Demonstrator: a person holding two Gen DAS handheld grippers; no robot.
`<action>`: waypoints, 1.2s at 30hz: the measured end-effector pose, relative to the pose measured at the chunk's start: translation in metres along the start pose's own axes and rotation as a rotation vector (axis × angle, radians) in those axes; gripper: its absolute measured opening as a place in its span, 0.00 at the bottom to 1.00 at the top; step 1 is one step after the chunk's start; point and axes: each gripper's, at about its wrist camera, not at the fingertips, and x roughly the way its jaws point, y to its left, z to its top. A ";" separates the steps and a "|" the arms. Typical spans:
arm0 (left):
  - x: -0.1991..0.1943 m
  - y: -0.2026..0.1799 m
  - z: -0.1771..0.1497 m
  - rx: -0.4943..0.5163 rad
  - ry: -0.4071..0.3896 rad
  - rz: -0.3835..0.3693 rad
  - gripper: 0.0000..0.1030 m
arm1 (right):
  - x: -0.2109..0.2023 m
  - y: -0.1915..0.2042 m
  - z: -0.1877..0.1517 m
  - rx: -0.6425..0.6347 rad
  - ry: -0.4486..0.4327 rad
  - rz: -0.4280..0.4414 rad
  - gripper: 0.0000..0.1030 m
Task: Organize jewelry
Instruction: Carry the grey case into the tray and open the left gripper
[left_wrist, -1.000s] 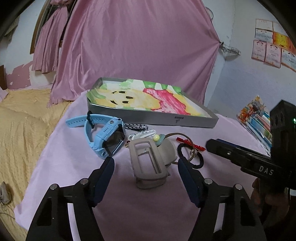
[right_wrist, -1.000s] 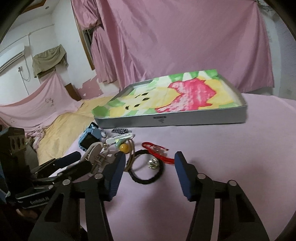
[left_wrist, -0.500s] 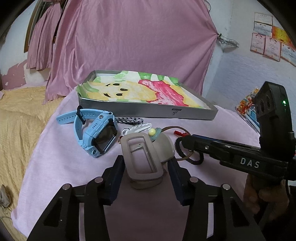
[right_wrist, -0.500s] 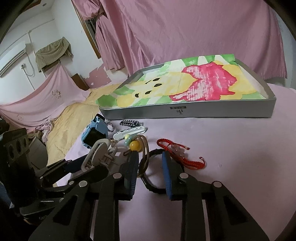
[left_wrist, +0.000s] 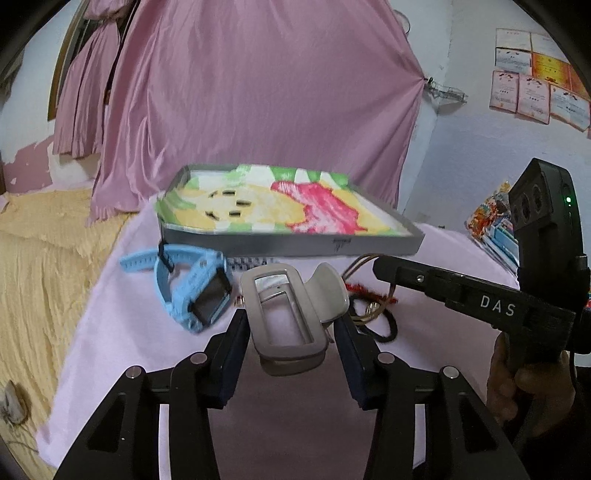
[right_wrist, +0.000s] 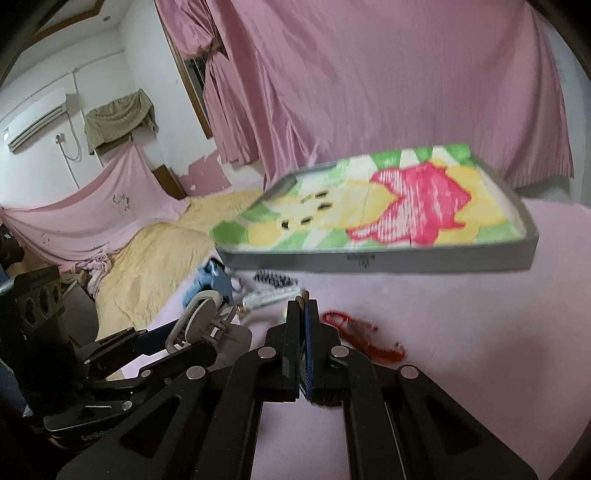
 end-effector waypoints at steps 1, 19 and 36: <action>-0.001 0.001 0.004 -0.004 -0.010 -0.005 0.43 | -0.003 0.000 0.002 -0.001 -0.009 0.002 0.03; 0.033 0.041 0.085 -0.036 -0.074 0.031 0.43 | 0.031 -0.003 0.069 -0.012 -0.091 0.004 0.03; 0.094 0.065 0.090 -0.090 0.123 0.095 0.44 | 0.081 -0.021 0.061 0.057 0.051 -0.049 0.03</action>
